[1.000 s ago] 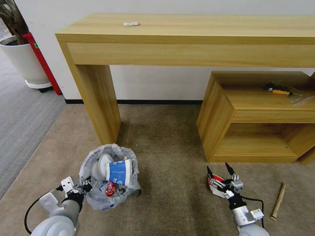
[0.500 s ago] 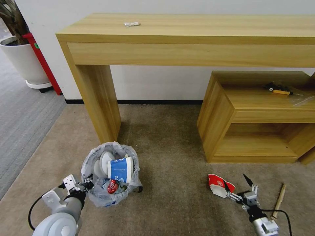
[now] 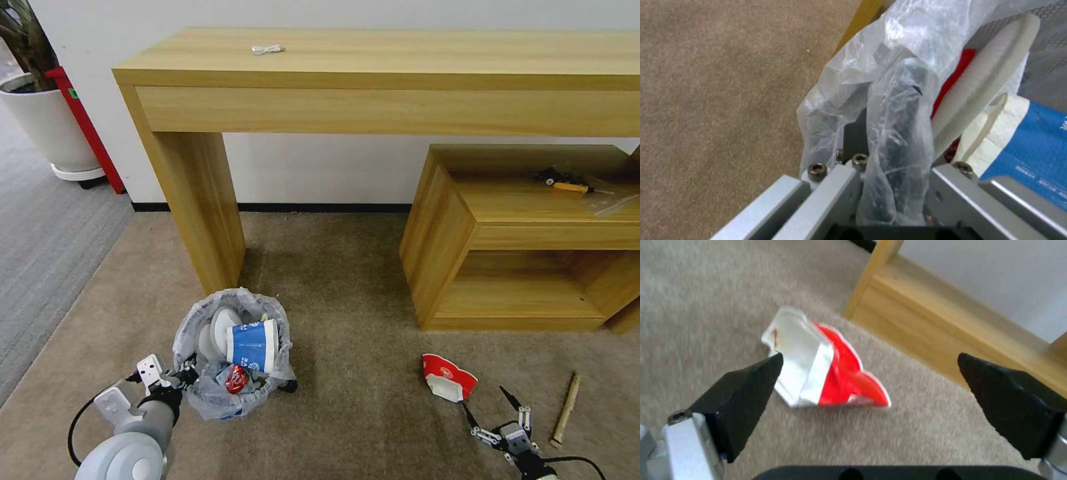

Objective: Pick up the trash bin and place the garbage on the floor into it.

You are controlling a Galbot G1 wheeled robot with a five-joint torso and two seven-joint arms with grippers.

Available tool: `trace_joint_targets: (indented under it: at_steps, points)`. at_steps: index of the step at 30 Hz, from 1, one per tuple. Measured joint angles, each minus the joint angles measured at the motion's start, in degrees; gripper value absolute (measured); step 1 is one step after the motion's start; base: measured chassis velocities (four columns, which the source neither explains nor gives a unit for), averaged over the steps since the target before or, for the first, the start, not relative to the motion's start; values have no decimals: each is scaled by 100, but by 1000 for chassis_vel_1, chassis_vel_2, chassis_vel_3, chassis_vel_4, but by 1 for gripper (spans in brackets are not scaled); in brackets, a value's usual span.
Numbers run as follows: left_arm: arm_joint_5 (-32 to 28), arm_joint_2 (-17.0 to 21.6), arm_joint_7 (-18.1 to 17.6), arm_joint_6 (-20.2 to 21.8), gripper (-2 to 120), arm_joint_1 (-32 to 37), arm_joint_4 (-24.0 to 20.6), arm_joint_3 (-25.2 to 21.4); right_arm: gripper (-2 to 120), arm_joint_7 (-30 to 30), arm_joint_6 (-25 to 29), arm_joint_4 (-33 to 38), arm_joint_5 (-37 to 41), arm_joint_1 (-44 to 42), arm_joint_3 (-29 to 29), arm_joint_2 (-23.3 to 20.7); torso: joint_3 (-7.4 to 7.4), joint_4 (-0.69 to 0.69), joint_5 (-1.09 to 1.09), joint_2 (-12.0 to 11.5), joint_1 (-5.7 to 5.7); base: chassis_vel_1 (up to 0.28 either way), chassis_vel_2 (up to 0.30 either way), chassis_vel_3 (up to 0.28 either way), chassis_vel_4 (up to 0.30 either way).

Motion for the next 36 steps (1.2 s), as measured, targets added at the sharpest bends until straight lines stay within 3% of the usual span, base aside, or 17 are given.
trace_joint_targets:
  at_steps: [26,34,36]
  points:
    - [-149,45,-35,-2,0,11,-172,-109,99,-155,22,-1360,591,1719,-1518,114,0,0,-2,0,0,0,0,0,0]
    - [-208,71,-57,9,0,-17,-193,-158,78,-108,-13,-1384,612,1799,-1689,132,0,-1,-1,0,0,0,0,0,0]
    - [-219,78,-60,11,0,-18,-194,-166,68,-93,-17,-1383,620,1807,-1711,134,0,0,-1,0,0,0,0,0,0]
